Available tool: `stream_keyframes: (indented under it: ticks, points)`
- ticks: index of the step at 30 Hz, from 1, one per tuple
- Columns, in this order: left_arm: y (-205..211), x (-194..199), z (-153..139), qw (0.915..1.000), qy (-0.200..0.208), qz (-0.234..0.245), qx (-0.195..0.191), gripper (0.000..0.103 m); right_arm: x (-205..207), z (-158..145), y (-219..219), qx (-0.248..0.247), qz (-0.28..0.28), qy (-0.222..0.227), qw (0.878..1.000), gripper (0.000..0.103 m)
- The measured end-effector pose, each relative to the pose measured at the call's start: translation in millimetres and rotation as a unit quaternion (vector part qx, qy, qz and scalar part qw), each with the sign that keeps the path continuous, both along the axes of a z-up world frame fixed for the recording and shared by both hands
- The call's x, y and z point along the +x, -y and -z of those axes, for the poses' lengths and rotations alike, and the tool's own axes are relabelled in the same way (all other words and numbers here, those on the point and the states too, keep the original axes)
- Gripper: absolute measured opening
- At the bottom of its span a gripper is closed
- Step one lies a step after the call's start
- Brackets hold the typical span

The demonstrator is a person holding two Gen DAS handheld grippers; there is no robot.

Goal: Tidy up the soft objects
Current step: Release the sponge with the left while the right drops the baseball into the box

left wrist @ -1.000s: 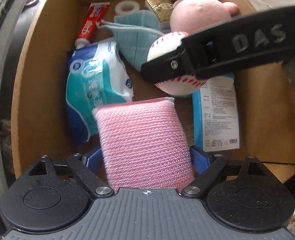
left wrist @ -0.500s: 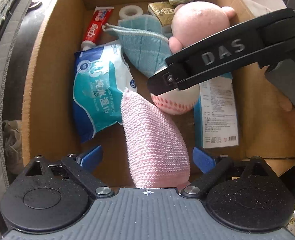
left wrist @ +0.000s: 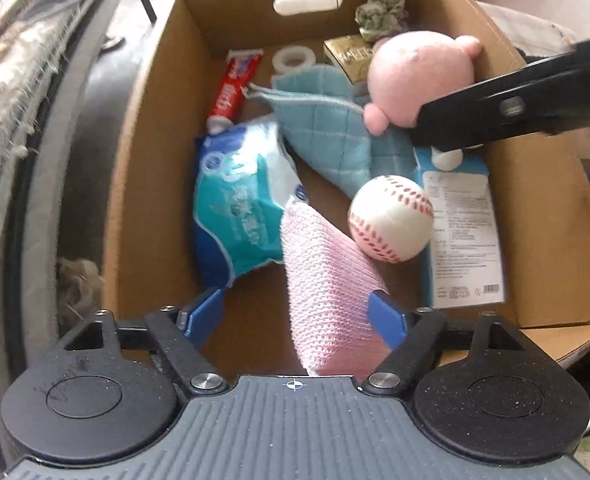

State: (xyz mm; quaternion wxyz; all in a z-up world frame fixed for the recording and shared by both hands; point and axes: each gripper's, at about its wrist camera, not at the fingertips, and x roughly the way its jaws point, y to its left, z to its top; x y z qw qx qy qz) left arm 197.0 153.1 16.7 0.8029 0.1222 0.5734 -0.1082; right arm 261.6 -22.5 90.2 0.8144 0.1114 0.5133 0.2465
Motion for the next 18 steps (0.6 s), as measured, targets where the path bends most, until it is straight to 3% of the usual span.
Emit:
stream_keyframes:
  ticks: [5, 7, 10, 14, 18]
  points:
    - [5.0, 10.0, 12.9, 0.9994, -0.034, 0.000, -0.004, 0.076, -11.2, -9.7, 10.5, 0.016, -0.001, 0.018, 1.000, 0.081]
    - [10.2, 12.6, 20.9, 0.9991, -0.042, 0.003, 0.004, 0.059, -13.5, -11.2, 13.1, 0.019, -0.002, 0.022, 1.000, 0.081]
    - [17.1, 11.6, 28.3, 0.9984, -0.050, 0.018, 0.018, 0.043, -15.3, -11.0, 17.2, 0.024, -0.004, 0.023, 0.999, 0.081]
    - [25.8, 4.8, 22.7, 0.9969, -0.032, 0.047, 0.054, 0.042, -15.7, -8.2, 20.0, 0.030, -0.007, 0.025, 0.999, 0.081]
    - [25.2, 6.4, 27.1, 0.9952, -0.047, 0.044, 0.073, 0.048, -15.7, -3.4, 21.6, 0.039, -0.008, 0.029, 0.999, 0.081]
